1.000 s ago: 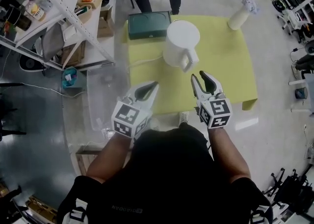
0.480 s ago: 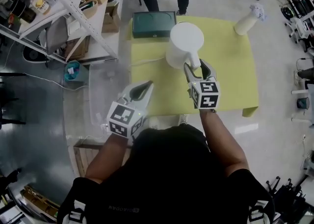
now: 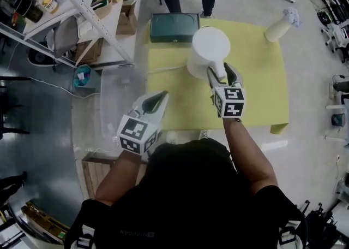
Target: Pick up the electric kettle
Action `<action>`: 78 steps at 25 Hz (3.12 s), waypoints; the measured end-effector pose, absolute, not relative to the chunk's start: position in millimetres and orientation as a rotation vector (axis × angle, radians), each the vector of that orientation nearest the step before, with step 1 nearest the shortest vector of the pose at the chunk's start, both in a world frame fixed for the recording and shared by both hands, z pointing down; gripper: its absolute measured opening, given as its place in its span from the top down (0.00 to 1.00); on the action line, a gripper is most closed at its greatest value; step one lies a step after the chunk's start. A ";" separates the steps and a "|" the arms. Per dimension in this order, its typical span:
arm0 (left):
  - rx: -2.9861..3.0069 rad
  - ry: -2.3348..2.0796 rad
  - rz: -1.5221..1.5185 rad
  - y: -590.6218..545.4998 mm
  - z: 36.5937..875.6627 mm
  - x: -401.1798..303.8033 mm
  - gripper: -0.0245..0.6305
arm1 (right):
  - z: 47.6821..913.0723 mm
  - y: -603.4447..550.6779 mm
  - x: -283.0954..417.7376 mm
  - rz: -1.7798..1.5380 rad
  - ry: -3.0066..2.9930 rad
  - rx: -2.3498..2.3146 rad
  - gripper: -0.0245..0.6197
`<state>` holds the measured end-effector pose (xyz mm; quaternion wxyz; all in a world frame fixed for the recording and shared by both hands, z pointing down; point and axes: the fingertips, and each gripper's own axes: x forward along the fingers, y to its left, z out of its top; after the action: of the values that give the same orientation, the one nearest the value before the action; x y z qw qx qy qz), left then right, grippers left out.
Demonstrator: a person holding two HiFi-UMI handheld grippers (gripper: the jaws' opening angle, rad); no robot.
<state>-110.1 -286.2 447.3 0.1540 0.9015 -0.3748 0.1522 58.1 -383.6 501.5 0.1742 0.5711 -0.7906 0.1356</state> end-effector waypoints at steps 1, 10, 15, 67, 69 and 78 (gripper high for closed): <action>2.584 -1.073 0.437 -286.6 447.5 -108.4 0.96 | 501.5 -383.2 61.4 0.384 -2.239 1.624 0.56; 2.592 -1.049 0.436 -295.3 451.0 -91.4 0.96 | 505.1 -388.6 74.4 0.342 -2.271 1.534 0.63; 2.582 -1.054 0.432 -297.8 453.2 -87.3 0.96 | 505.6 -390.0 67.1 0.342 -2.328 1.427 0.72; 2.572 -1.077 0.467 -303.0 455.0 -37.9 0.96 | 432.2 -417.6 159.7 0.268 -2.483 1.611 0.78; 2.574 -1.067 0.470 -303.7 455.5 -29.8 0.96 | 432.2 -417.9 170.0 0.272 -2.473 1.624 0.78; 2.567 -1.032 0.491 -304.8 467.3 6.8 0.96 | 439.3 -421.5 220.6 0.270 -2.434 1.684 0.78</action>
<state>6.8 -304.8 467.3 0.1650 0.9010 -0.3623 0.1725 220.6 -421.5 439.3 0.0848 0.5647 -0.8159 0.0905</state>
